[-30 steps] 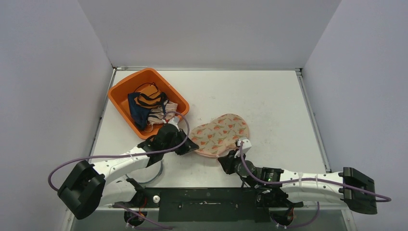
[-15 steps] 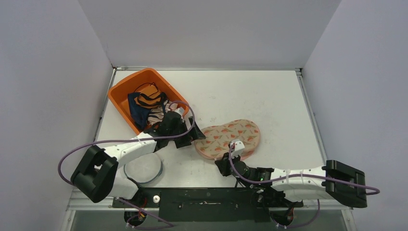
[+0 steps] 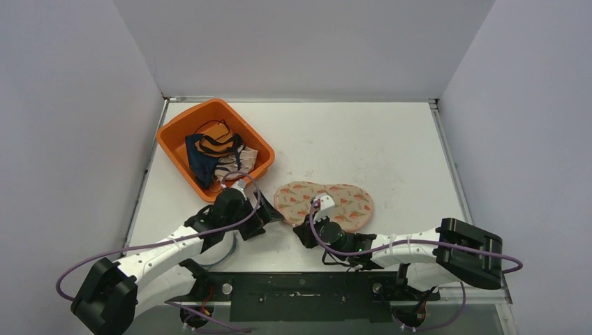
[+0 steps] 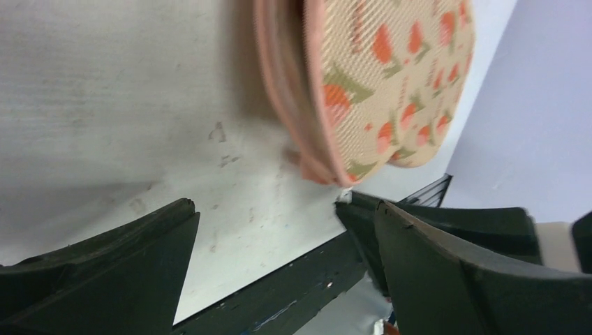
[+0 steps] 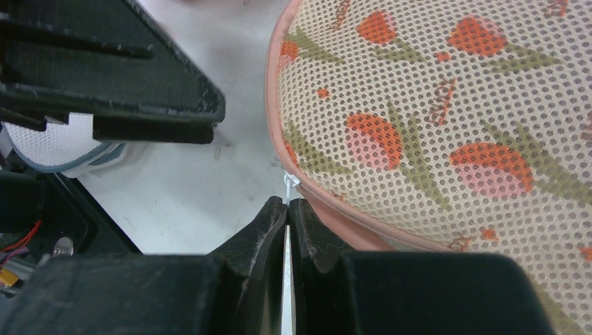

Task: Unzip the laundry bag and remove the bra
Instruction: Unzip the laundry bag at the center of the board.

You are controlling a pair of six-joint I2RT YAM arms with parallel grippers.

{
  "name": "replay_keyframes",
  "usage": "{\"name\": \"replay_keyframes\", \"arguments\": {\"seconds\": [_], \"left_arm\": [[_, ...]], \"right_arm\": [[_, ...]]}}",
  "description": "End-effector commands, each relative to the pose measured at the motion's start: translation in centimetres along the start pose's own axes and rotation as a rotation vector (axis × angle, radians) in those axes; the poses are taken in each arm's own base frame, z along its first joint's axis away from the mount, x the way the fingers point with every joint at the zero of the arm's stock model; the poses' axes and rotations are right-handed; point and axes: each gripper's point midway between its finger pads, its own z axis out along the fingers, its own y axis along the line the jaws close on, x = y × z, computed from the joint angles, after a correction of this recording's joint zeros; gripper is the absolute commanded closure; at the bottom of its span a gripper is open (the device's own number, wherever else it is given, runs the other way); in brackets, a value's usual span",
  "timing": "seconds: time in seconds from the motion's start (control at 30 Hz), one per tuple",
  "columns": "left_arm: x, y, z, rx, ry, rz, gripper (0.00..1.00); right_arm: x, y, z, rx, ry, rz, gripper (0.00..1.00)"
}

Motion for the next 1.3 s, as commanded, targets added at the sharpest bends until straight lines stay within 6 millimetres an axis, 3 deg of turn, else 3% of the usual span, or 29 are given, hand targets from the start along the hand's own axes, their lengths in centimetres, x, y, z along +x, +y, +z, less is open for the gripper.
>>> {"name": "replay_keyframes", "arguments": {"seconds": [0.0, 0.07, 0.27, 0.5, 0.7, 1.03, 1.27], "left_arm": [[-2.2, -4.9, 0.0, 0.156, -0.080, -0.037, 0.04], [-2.5, -5.9, 0.7, 0.180, -0.076, -0.033, 0.00], [-1.8, -6.4, 2.9, 0.185, -0.030, -0.041, 0.21], [-2.1, -5.7, 4.2, 0.144, -0.048, -0.042, 0.73], [-2.7, -5.1, 4.2, 0.120, -0.081, -0.048, 0.99], [-2.9, -4.9, 3.9, 0.117, -0.087, -0.037, 1.00], [-3.7, -4.7, 3.5, 0.107, -0.105, -0.017, 1.00]], "right_arm": [[-2.2, 3.1, 0.5, -0.114, -0.050, 0.012, 0.95], [-1.9, 3.2, 0.5, -0.123, -0.040, 0.010, 0.95], [-1.5, 2.6, 0.1, -0.108, -0.026, 0.007, 0.95], [-1.5, 1.9, -0.5, -0.086, -0.026, 0.009, 0.95], [-1.3, 0.4, -1.9, -0.043, -0.026, 0.014, 0.95], [-1.3, -4.0, -4.6, 0.101, -0.056, 0.058, 0.95], [-1.5, -5.2, -6.0, 0.125, -0.073, 0.072, 0.95]]}}
